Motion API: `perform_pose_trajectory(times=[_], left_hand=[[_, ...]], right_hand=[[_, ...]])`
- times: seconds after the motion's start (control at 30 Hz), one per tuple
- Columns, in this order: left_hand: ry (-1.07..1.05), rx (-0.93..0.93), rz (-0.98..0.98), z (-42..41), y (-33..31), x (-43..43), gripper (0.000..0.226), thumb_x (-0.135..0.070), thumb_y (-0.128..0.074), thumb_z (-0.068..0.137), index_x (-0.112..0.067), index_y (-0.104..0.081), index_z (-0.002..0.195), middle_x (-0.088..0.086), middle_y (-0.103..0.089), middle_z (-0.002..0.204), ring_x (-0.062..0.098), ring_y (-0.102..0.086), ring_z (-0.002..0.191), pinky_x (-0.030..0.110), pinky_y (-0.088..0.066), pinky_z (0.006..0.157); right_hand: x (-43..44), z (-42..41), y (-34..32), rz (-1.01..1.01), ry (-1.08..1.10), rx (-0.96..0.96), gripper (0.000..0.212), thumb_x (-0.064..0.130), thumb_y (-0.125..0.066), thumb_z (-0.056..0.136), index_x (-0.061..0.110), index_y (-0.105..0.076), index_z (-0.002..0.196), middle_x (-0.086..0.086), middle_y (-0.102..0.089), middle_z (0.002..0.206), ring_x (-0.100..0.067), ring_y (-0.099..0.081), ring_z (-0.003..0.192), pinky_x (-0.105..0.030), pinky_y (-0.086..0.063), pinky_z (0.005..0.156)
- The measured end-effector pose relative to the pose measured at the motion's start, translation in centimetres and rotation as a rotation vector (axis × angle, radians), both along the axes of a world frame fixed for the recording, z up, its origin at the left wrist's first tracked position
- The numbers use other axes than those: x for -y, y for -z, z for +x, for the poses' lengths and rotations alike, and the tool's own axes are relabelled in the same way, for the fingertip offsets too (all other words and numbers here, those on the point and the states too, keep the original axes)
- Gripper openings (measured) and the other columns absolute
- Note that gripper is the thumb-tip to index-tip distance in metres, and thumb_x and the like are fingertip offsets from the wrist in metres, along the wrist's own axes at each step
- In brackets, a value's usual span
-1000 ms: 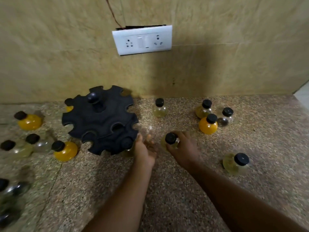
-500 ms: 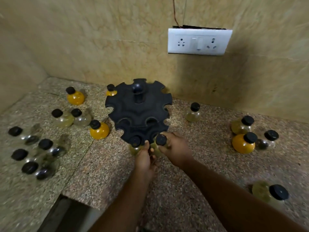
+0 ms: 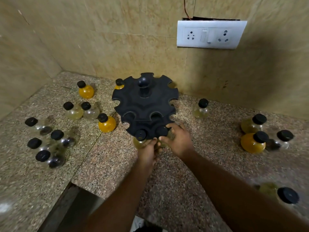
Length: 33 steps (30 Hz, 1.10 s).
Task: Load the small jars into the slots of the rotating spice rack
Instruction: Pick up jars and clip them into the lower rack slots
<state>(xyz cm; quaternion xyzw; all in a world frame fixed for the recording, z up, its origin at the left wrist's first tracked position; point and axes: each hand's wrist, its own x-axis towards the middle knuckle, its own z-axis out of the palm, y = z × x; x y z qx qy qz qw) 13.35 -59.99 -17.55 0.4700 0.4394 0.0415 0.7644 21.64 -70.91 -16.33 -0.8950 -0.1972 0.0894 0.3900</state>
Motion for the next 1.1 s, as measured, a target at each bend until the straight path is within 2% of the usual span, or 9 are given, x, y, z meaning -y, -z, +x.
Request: perform_pose_trajectory(times=[0.07,0.13,0.17,0.3,0.5,0.63,0.77,0.9,1.1], left_hand=[[-0.086,0.000,0.182,0.0,0.6,1.7,0.011,-0.014,-0.060,0.097,-0.013,-0.068,0.089,0.005,-0.068,0.080,0.018,-0.060,0.065,0.025,-0.045,0.050],[-0.062,-0.046,0.411,-0.3,1.5,3.3,0.011,-0.019,-0.062,0.091,-0.016,-0.070,0.085,0.004,-0.071,0.084,0.027,-0.066,0.078,0.037,-0.055,0.068],[0.030,-0.070,0.525,-0.4,2.1,4.1,0.013,-0.024,-0.060,0.088,-0.018,-0.070,0.083,0.003,-0.071,0.086,0.028,-0.067,0.083,0.038,-0.055,0.075],[0.406,-0.054,0.729,-0.1,2.5,8.2,0.013,-0.017,-0.058,0.093,-0.017,-0.070,0.098,-0.002,-0.067,0.092,0.019,-0.061,0.090,0.025,-0.041,0.074],[0.868,0.020,0.905,1.8,3.0,14.9,0.031,-0.026,-0.061,0.091,-0.020,-0.065,0.121,-0.002,-0.067,0.118,0.016,-0.063,0.108,0.030,-0.050,0.092],[1.189,0.139,1.132,2.3,4.1,19.1,0.054,-0.031,-0.065,0.090,-0.023,-0.051,0.141,0.005,-0.051,0.143,0.024,-0.045,0.135,0.036,-0.038,0.112],[1.415,0.194,1.292,2.4,5.3,21.9,0.076,-0.045,-0.067,0.090,-0.030,-0.030,0.155,0.003,-0.016,0.166,0.028,-0.014,0.152,0.047,-0.026,0.120],[1.629,0.062,1.444,2.3,6.0,22.7,0.103,-0.074,-0.059,0.080,-0.034,-0.007,0.159,0.007,0.005,0.169,0.034,0.004,0.154,0.052,-0.017,0.122],[1.639,0.007,1.460,2.5,5.6,22.9,0.108,-0.078,-0.060,0.075,-0.035,-0.005,0.158,0.004,0.008,0.168,0.032,0.007,0.154,0.056,-0.017,0.120]], right_hand=[[1.4,-0.8,0.7,0.006,0.009,-0.013,0.057,0.040,-0.079,0.083,0.022,-0.058,0.133,-0.005,-0.058,0.123,-0.021,-0.059,0.105,-0.031,-0.048,0.085],[3.2,-1.8,1.6,0.021,0.073,-0.040,0.055,0.040,-0.076,0.086,0.023,-0.056,0.134,-0.002,-0.059,0.124,-0.017,-0.057,0.105,-0.030,-0.047,0.084],[4.4,-2.4,2.2,0.024,0.125,-0.048,0.053,0.040,-0.075,0.086,0.025,-0.057,0.133,-0.001,-0.060,0.125,-0.016,-0.058,0.105,-0.030,-0.047,0.084],[9.5,-4.9,3.6,-0.005,0.364,-0.090,0.046,0.041,-0.070,0.089,0.029,-0.057,0.132,0.001,-0.061,0.122,-0.013,-0.061,0.099,-0.027,-0.045,0.076],[16.3,-8.9,4.2,0.000,0.696,-0.139,0.038,0.042,-0.066,0.092,0.030,-0.058,0.127,0.005,-0.061,0.118,-0.011,-0.061,0.096,-0.030,-0.046,0.074],[20.3,-10.8,4.4,0.017,0.916,-0.128,0.031,0.040,-0.066,0.091,0.026,-0.058,0.118,0.003,-0.058,0.111,-0.017,-0.059,0.100,-0.033,-0.047,0.079],[24.0,-11.2,4.3,0.021,1.065,-0.052,0.037,0.045,-0.067,0.089,0.025,-0.053,0.117,0.003,-0.054,0.116,-0.018,-0.057,0.100,-0.037,-0.048,0.082],[26.9,-10.4,3.7,0.029,1.149,0.024,0.049,0.042,-0.076,0.084,0.021,-0.050,0.120,0.000,-0.052,0.115,-0.016,-0.051,0.098,-0.033,-0.042,0.080],[29.6,-9.4,3.7,0.072,1.224,0.052,0.060,0.043,-0.081,0.078,0.021,-0.046,0.121,0.001,-0.049,0.115,-0.023,-0.054,0.103,-0.037,-0.047,0.080]])
